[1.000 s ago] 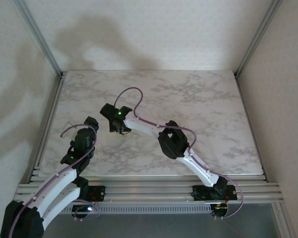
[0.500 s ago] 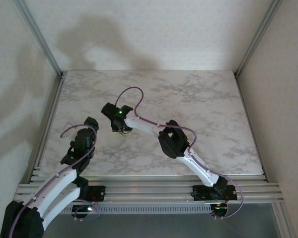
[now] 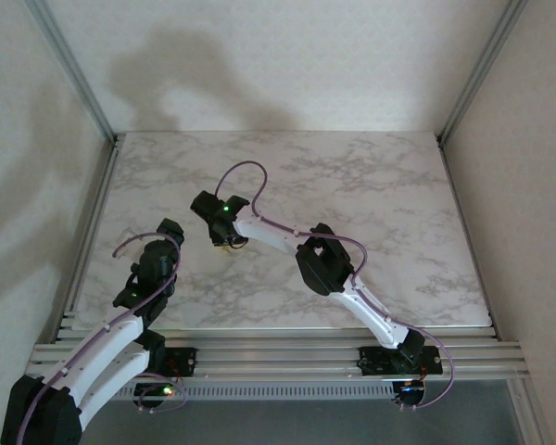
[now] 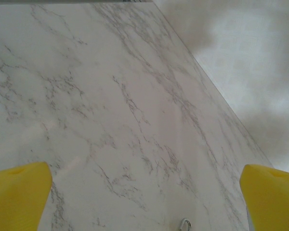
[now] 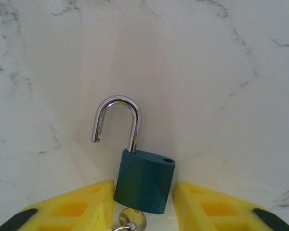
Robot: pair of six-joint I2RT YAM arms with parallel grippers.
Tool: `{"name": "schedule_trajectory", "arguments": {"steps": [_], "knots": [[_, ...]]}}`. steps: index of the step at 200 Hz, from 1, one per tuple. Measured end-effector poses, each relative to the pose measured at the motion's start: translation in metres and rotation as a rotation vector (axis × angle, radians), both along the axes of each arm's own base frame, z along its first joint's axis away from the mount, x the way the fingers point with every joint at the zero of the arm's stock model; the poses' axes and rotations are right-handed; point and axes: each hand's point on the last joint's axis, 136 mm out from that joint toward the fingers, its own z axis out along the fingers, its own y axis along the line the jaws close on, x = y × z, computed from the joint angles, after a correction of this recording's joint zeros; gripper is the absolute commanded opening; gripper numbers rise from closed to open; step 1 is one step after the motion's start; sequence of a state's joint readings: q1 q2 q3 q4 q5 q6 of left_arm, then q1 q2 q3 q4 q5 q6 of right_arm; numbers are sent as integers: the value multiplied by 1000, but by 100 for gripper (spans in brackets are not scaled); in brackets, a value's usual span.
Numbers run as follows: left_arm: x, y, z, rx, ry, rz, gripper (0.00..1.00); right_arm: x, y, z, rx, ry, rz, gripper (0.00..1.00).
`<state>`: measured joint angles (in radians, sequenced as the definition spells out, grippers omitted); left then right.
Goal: Lock with the key
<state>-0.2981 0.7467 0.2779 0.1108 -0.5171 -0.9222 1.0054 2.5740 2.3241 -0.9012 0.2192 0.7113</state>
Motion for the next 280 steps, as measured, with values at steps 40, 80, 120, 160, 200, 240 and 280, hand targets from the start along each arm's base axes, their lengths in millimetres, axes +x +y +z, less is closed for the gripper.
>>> {"name": "schedule_trajectory", "arguments": {"steps": [40,80,120,160,200,240,280], "knots": [[0,0,0,-2,-1,2,100,2,-3,0,-22,-11,30,43],[0,0,0,-3,-1,2,100,4,-5,-1,-23,3,54,43],[0,0,0,-6,-2,3,100,5,-6,-1,-15,21,65,42],[0,0,0,-6,-2,3,100,6,-6,-2,-35,24,88,40],[0,0,0,-6,-2,4,100,6,-7,-3,-60,28,119,39],[0,0,0,-7,-3,4,100,6,-6,-3,-68,25,146,39],[0,2,-1,-6,0,9,100,5,-6,-3,-75,21,167,37]]}}
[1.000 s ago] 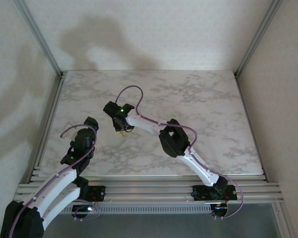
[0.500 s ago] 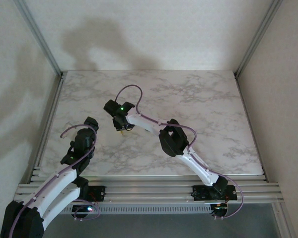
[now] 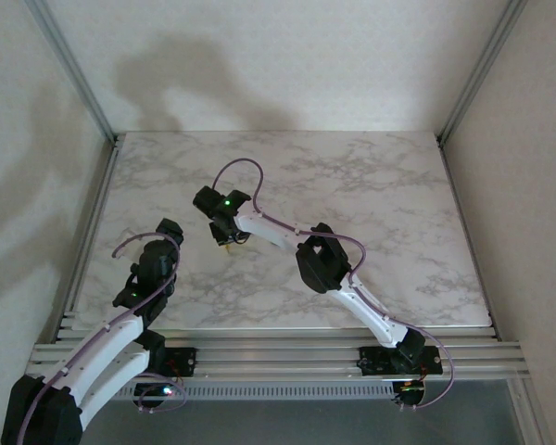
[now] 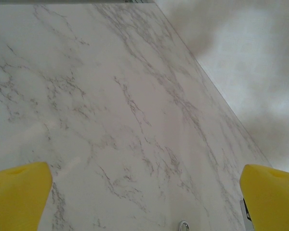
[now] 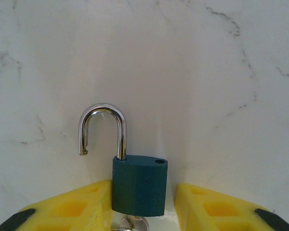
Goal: Lock with the key
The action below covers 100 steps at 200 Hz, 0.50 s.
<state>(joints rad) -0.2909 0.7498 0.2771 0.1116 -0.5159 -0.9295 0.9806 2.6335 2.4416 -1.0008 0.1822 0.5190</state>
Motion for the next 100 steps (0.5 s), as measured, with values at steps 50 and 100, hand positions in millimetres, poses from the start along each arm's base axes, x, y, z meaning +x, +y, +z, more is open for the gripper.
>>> {"name": "schedule_trajectory", "arguments": {"steps": [50,100], "knots": [[0,-1,-2,-3,6,-3,100,0,-1,0,-11,-5,26,33],[1,-1,-4,-4,10,-5,100,-1,0,0,-21,-18,62,33]]}}
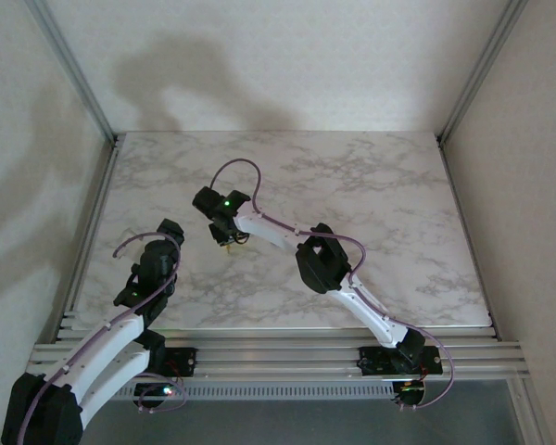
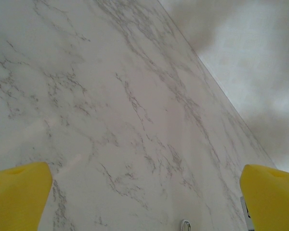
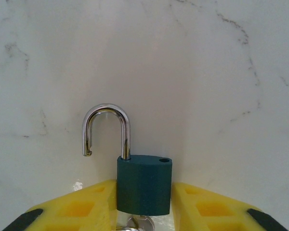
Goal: Lock with the key
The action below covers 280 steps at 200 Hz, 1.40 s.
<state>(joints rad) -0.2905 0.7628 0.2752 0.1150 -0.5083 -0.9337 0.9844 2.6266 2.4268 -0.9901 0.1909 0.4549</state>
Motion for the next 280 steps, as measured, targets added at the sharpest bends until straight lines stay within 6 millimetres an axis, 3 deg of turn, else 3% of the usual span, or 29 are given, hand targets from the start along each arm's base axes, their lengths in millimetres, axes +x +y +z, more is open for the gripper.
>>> {"name": "schedule_trajectory", "arguments": {"steps": [69,159,187,248,280], "knots": [[1,-1,-1,-9,2,-6,100,-4,-1,2,16,-9,50,33],[1,-1,-1,-11,1,-8,100,-34,-15,6,32,88,119,36],[1,0,-2,-13,1,-6,100,-32,-14,7,33,81,142,45],[1,0,-2,-15,1,-5,100,-6,-9,37,92,33,134,50],[1,0,-2,-15,1,-3,100,4,-1,38,101,20,142,51]]}}
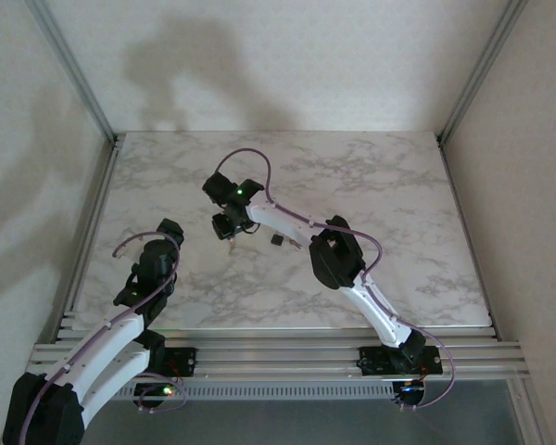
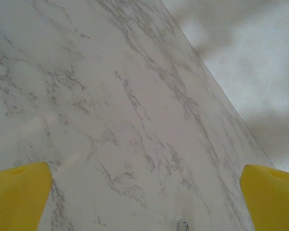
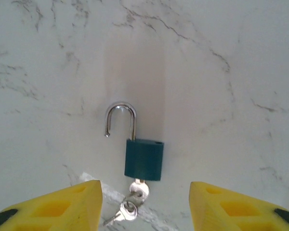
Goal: Lock with the key
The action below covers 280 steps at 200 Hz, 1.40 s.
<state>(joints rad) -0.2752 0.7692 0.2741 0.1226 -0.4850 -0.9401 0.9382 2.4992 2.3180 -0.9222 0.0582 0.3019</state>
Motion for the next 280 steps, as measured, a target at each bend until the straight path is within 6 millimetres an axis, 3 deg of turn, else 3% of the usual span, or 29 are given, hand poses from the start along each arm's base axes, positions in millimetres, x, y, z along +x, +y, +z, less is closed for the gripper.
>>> {"name": "schedule_trajectory", "arguments": {"steps": [59,170,196,280], "knots": [[0,0,0,-2,-1,0,100,-5,-6,-34,-76,47,15,51],[0,0,0,-3,0,-3,100,3,0,-37,-123,-15,57,45],[0,0,-1,-5,1,-5,100,2,3,-37,-130,-24,74,35],[0,-1,-1,-7,2,-11,100,-1,4,-37,-139,-29,86,32]]}}
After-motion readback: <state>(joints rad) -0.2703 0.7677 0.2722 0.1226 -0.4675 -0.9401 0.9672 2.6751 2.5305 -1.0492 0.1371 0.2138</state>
